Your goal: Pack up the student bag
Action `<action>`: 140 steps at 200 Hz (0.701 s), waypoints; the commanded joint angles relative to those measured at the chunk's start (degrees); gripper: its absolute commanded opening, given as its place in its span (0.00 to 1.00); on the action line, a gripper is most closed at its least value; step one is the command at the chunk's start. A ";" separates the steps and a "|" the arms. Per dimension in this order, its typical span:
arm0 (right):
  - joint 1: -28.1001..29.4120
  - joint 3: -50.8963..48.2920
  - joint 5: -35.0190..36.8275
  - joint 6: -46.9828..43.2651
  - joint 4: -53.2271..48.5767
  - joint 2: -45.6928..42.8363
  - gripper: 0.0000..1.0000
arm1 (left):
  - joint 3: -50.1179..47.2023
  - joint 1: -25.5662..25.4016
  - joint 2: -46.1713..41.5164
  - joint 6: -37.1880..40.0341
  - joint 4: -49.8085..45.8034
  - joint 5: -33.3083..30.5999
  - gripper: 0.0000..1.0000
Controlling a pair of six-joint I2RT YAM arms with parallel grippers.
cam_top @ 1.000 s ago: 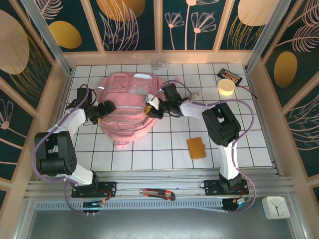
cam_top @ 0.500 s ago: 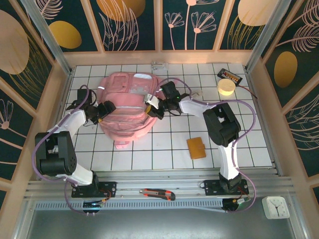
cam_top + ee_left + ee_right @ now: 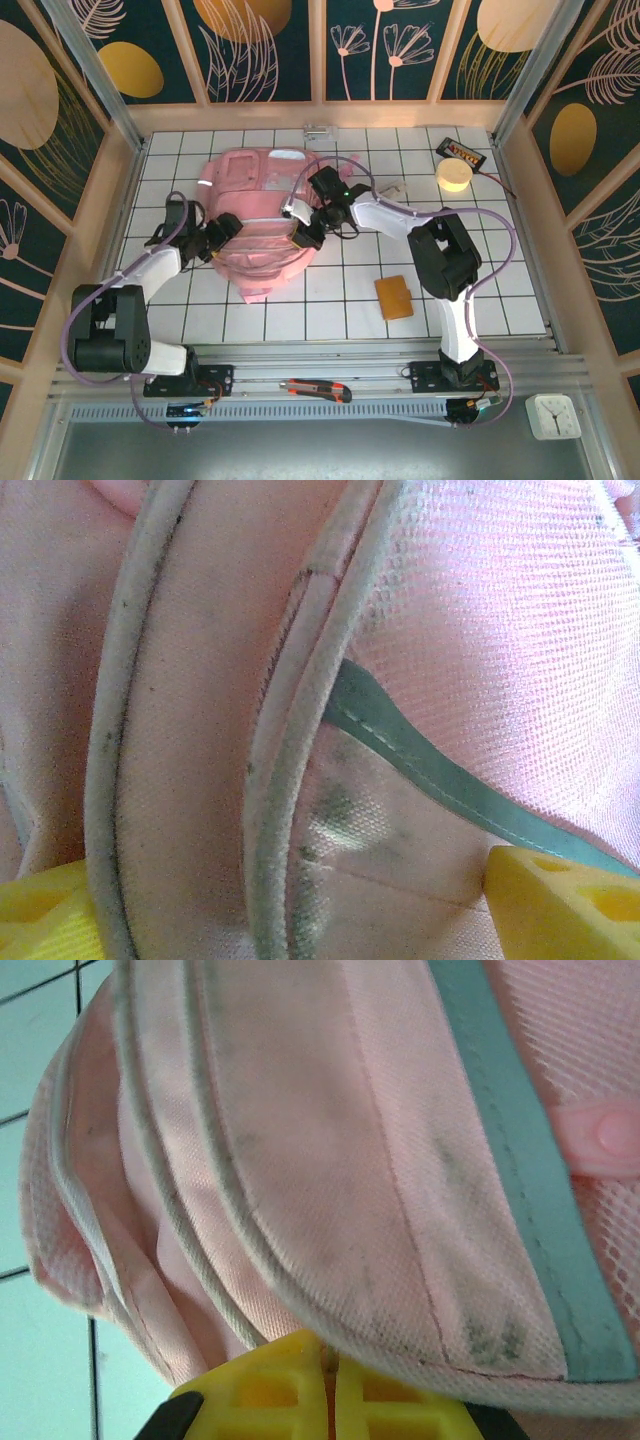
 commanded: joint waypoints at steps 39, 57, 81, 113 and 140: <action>3.95 1.92 4.90 25.52 7.01 -0.38 0.00 | -2.25 -8.87 -2.24 -6.70 6.48 4.73 0.81; 3.79 -0.46 8.59 31.37 10.42 -2.29 0.00 | -3.28 -10.35 -3.29 -7.26 6.93 4.73 0.82; 2.16 -1.44 12.62 32.71 8.95 -3.82 0.00 | -3.42 -10.43 -6.43 -4.71 3.85 4.13 0.83; -1.77 -2.40 11.71 29.45 8.42 -4.94 0.00 | -0.24 -10.10 -10.55 4.87 -7.79 -0.29 0.91; -4.84 -3.07 9.72 26.88 9.46 -4.97 0.00 | 0.88 -6.44 -12.45 9.79 -12.75 -0.60 0.98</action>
